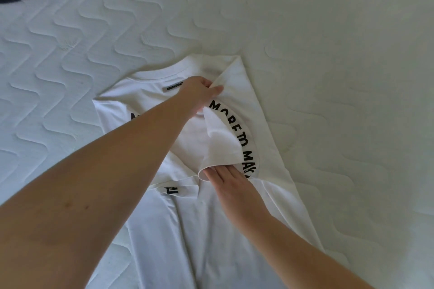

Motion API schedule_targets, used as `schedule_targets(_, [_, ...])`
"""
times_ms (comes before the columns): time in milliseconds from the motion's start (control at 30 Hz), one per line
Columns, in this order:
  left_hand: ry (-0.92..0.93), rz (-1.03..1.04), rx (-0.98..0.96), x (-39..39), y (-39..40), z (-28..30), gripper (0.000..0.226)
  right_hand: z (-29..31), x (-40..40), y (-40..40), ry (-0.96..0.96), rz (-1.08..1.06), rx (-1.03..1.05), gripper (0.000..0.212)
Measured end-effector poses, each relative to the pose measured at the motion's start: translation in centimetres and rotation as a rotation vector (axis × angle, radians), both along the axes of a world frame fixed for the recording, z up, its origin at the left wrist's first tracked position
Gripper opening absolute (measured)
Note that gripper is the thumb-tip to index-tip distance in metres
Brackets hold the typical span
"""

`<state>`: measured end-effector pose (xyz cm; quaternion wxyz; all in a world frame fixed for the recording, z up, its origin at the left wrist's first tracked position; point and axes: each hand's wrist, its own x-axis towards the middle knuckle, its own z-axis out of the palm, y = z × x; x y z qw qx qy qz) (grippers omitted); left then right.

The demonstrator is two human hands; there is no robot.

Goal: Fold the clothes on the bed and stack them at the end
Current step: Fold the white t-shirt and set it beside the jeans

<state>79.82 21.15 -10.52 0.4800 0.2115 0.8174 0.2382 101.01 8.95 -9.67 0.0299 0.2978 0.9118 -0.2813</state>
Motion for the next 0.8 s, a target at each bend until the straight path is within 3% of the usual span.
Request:
schedule_targets(100, [0.099,-0.039,0.071,0.6,0.9,0.1,0.007,0.0,0.3,-0.1,0.004,0.020,0.004,0.059])
schedule_targets(233, [0.268,-0.085,0.174,1.5,0.8,0.6,0.033,-0.4,0.1,-0.3,-0.001,0.111,0.089,0.053])
schedule_targets(333, [0.419,-0.212,0.230,2.2,-0.2,0.5,0.035,-0.7,-0.3,-0.7,-0.045,0.201,0.134,0.048])
schedule_targets(433, [0.475,-0.278,0.232,3.2,-2.1,1.0,0.039,-0.9,-0.2,-1.2,0.016,0.226,0.044,0.046])
schedule_targets(633, [0.463,-0.354,-0.080,5.6,-7.3,1.2,0.073,-0.7,1.9,-1.7,-0.032,-0.087,0.120,0.065])
schedule_targets(733, [0.374,-0.190,0.030,4.9,-8.7,0.9,0.068,-1.1,2.9,-1.2,-0.088,-0.152,0.214,0.057])
schedule_targets(800, [0.314,-0.120,0.071,3.7,-8.9,1.1,0.059,-1.5,3.4,-0.7,-0.010,-0.138,0.262,0.042])
